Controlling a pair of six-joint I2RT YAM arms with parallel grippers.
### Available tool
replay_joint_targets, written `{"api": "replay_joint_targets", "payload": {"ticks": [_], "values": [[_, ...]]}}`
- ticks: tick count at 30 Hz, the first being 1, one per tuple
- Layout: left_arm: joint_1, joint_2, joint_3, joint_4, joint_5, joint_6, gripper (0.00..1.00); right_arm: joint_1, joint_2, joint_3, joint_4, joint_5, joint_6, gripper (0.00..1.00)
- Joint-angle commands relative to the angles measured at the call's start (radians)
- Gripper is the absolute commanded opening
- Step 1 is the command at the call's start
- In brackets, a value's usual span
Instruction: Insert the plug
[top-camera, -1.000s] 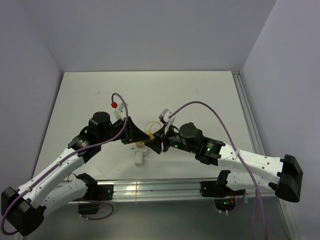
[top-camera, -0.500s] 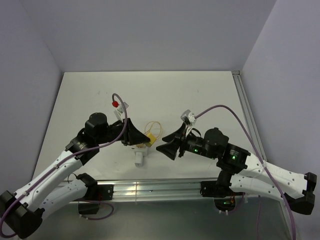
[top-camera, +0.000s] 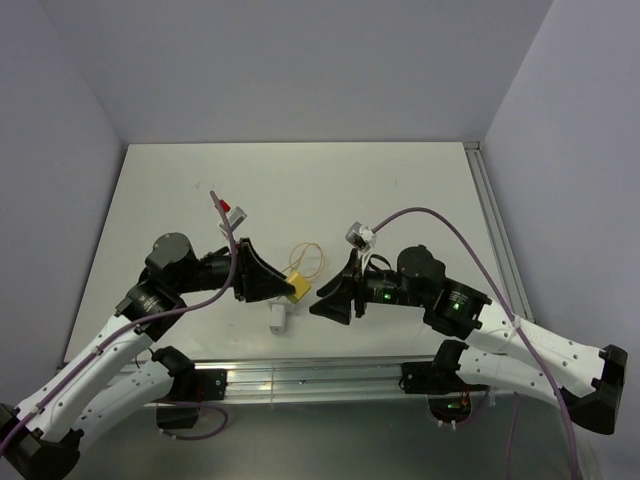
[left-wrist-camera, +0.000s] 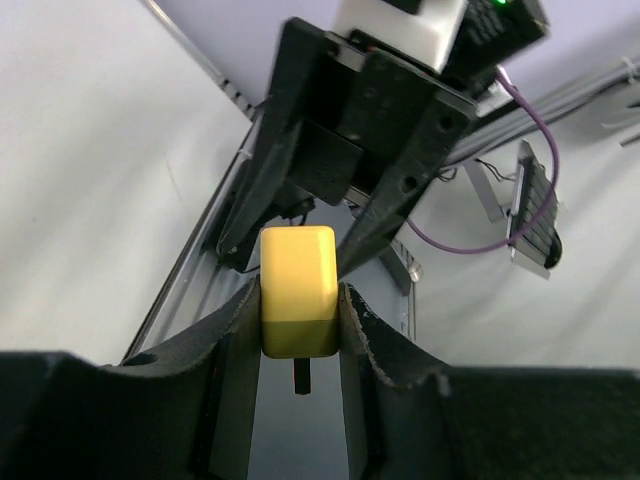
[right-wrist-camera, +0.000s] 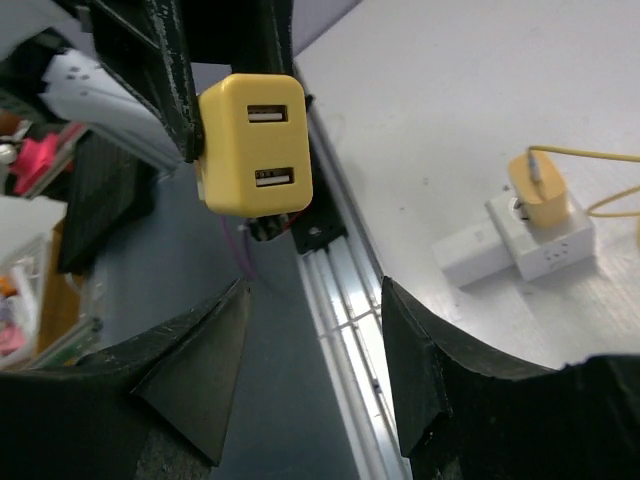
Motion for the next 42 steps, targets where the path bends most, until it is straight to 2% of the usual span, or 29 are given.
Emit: {"api": "replay_joint_targets", "payload": {"ticks": [1,5,10,21,27,31,42], "values": [[-0.004,-0.030,0.012,0.073,0.069,0.028,0.00,-0.063,-0.004,0.020,0.129,-0.184,0.039,0.62],[-0.007,-0.032,0.019,0.048,0.069,0.044,0.00,-0.139,0.005,0.008,0.226,-0.333,0.118,0.63],[-0.010,-0.027,0.011,0.068,0.072,0.037,0.00,-0.168,0.046,0.040,0.223,-0.367,0.142,0.63],[-0.033,-0.014,0.022,0.059,0.070,0.051,0.00,-0.174,0.125,0.073,0.329,-0.410,0.208,0.63],[-0.043,-0.021,0.026,0.039,0.060,0.062,0.00,-0.174,0.174,0.103,0.360,-0.439,0.239,0.54],[-0.044,-0.030,0.035,0.022,0.049,0.074,0.00,-0.176,0.186,0.106,0.384,-0.468,0.251,0.43],[-0.043,-0.024,0.042,0.022,0.053,0.083,0.00,-0.173,0.218,0.103,0.403,-0.514,0.260,0.44]]}}
